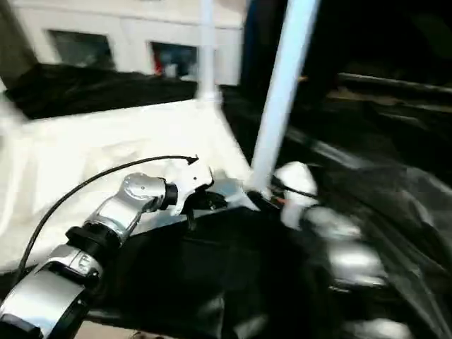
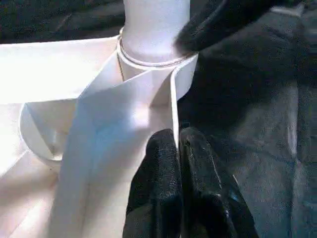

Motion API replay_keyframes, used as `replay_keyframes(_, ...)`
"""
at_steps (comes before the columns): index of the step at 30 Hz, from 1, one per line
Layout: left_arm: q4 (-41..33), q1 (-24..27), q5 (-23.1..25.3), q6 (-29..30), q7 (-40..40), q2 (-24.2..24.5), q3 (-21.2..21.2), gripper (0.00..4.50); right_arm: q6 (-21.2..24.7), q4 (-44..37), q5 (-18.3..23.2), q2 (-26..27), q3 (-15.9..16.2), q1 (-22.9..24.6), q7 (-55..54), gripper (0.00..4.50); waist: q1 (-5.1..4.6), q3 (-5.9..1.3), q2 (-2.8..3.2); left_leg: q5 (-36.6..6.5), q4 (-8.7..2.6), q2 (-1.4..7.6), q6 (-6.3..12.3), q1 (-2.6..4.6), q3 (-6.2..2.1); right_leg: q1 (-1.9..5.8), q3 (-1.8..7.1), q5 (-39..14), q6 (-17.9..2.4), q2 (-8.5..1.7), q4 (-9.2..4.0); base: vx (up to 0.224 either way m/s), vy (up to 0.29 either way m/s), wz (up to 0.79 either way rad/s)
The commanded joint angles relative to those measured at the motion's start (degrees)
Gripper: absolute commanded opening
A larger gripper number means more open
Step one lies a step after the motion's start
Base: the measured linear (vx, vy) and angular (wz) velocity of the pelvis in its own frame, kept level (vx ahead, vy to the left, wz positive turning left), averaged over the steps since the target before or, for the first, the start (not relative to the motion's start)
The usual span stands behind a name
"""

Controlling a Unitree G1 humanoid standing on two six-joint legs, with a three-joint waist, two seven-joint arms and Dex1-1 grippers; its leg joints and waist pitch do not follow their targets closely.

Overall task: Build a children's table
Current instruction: Rotate leg to tighten

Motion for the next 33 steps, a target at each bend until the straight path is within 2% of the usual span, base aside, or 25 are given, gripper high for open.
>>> replay_keyframes(1,1.0,0.56,0.77,0.07,-1.59,1.14,-1.35,0.0,0.36,-2.51,2.09,-2.31,0.77,1.08,7.04,2.79,0.44,-3.41,-0.97,-11.37,-3.87,3.39,7.85,0.27,-0.8,2.05,2.6,-12.67,-14.72,-3.61,-3.3,0.051,-0.042,0.04)
replay_keyframes(3,0.28,0.92,0.03,-0.79,-4.46,1.95,-1.41,0.0,1.68,-3.86,3.66,-4.99,-0.06,1.72,10.48,2.79,0.85,-3.6,-0.92,-8.03,-3.68,3.55,8.78,-0.1,-0.84,2.42,2.56,-8.25,-15.65,-3.54,-2.59,0.0,0.0,0.0)
replay_keyframes(5,-0.53,1.26,-0.69,-1.31,-7.09,2.59,-1.71,0.0,2.49,-4.86,4.52,-6.85,-0.15,2.18,13.14,2.79,0.97,-3.64,-1.28,-7.23,-3.34,3.36,9.25,-0.33,-0.65,2.42,2.51,-6.16,-16.14,-3.38,-2.19,0.0,0.0,0.0)
replay_keyframes(6,-1.09,1.47,-1.11,-1.48,-8.59,2.95,-1.91,0.0,2.53,-5.2,4.63,-8.01,0.09,2.44,14.52,2.79,1.32,-3.86,-1.21,-6.45,-3.14,3.48,9.45,-0.04,-0.49,2.27,2.54,-5.46,-16.51,-3.38,-1.94,0.0,0.0,0.0)
replay_keyframes(8,-1.25,1.5,-1.25,-1.65,-9.2,3.11,-1.93,0.0,2.63,-5.56,4.8,-9.09,0.33,2.74,15.9,2.79,1.41,-3.71,-1.15,-6.55,-3.17,3.49,9.34,-0.03,-0.37,2.14,2.46,-6.19,-16.59,-3.16,-2.02,0.0,0.0,0.0)
replay_keyframes(10,-0.77,1.25,-1.11,-2.2,-9.07,3.14,-1.8,0.0,3.33,-6.62,5.1,-10.85,0.96,3.41,17.89,2.79,1.79,-3.52,-1.09,-8.27,-3.3,3.71,8.37,0.29,-0.26,2.01,2.42,-9.14,-16.09,-3.03,-2.31,0.0,0.0,0.0)
replay_keyframes(15,-0.49,1.18,-1.12,-4.55,-8.41,3.17,-1.59,0.0,5.03,-9.1,5.87,-12.25,1.53,4.58,19.82,2.79,1.92,-3.6,-1.07,-9.61,-3.38,3.74,6.96,0.28,-0.28,2.01,2.42,-10.98,-15.23,-2.99,-2.4,0.0,0.0,0.0)
replay_keyframes(18,-0.74,1.41,-1.68,-5.35,-7.17,2.92,-0.72,0.0,6.17,-10.17,6.56,-12.28,1.4,5.11,20.48,2.79,2.05,-3.67,-1.16,-9.3,-3.3,3.69,7.03,0.25,-0.26,2.05,2.44,-10.6,-15.04,-3.03,-2.37,0.0,0.0,0.0)
replay_keyframes(19,-0.96,1.59,-1.63,-5.73,-6.93,2.96,-0.63,0.0,6.49,-10.85,6.81,-12.49,1.45,5.48,20.43,2.79,2.03,-3.7,-1.36,-9.0,-3.27,3.69,7.04,0.23,-0.24,2.03,2.44,-10.56,-14.98,-3.03,-2.33,0.0,0.0,0.0)
replay_keyframes(23,-1.03,1.88,-1.64,-6.32,-6.22,3.03,-0.34,0.0,7.96,-13.05,8.47,-12.79,1.04,6.59,20.65,2.79,2.21,-3.78,-1.34,-8.33,-3.19,3.65,7.23,0.23,-0.29,2.11,2.45,-10.61,-14.59,-3.06,-2.28,0.0,0.0,0.0)
replay_keyframes(24,-1.2,1.87,-1.86,-6.2,-5.39,2.93,0.15,0.0,8.58,-13.74,9.38,-12.48,0.73,6.83,20.71,2.79,2.22,-3.78,-1.03,-8.07,-3.19,3.63,7.28,0.21,-0.32,2.09,2.42,-10.24,-14.8,-3.05,-2.23,0.0,0.0,0.0)
replay_keyframes(25,-1.32,1.86,-2.01,-6.13,-4.78,2.86,0.49,0.0,8.99,-14.2,9.99,-12.24,0.51,6.98,20.76,2.79,2.15,-3.73,-1.23,-8.5,-3.16,3.59,7.32,0.21,-0.24,2.07,2.42,-10.44,-14.74,-2.98,-2.34,0.0,0.0,0.0)
replay_keyframes(27,-3.02,1.71,-5.06,-1.69,-4.3,1.97,3.1,0.56,9.82,-15.61,10.77,-11.63,0.66,7.27,21.09,2.83,2.14,-3.59,-1.17,-9.54,-3.28,3.62,6.71,0.18,-0.28,2.04,2.42,-12.79,-14.33,-3.06,-2.47,0.0,0.0,0.0)
replay_keyframes(29,-6.4,2.38,-7.69,2.45,-5.3,2.02,4.72,0.56,8.8,-14.1,10.07,-10.54,1.73,6.79,21.45,2.83,2.12,-3.64,-1.25,-9.95,-3.17,3.57,6.11,0.2,-0.24,2.02,2.42,-13.57,-14.44,-3.13,-2.36,0.0,0.0,0.0)
replay_keyframes(31,-8.18,2.95,-8.54,3.08,-5.41,2.34,5.35,0.79,7.37,-11.58,9.29,-9.52,2.33,5.95,21.53,2.83,2.09,-3.7,-1.19,-10.55,-3.22,3.66,5.43,0.29,-0.34,1.75,2.38,-14.4,-15.0,-3.13,-2.48,0.0,0.0,0.0)
replay_keyframes(32,-9.53,3.43,-9.31,3.41,-5.15,2.58,6.09,0.91,6.01,-9.07,8.84,-8.63,2.84,5.07,21.59,2.83,1.98,-3.6,-1.37,-10.54,-3.26,3.55,5.45,0.17,-0.3,1.72,2.38,-14.44,-14.83,-3.01,-2.61,0.0,0.0,0.0)
replay_keyframes(33,-12.45,4.33,-11.22,4.87,-4.92,3.29,7.81,1.01,3.18,-2.56,7.84,-6.3,3.15,2.36,20.96,2.83,1.82,-3.71,-1.56,-10.67,-3.18,3.58,5.09,0.14,-0.38,1.7,2.29,-14.35,-15.23,-3.25,-2.24,0.0,0.0,0.0)
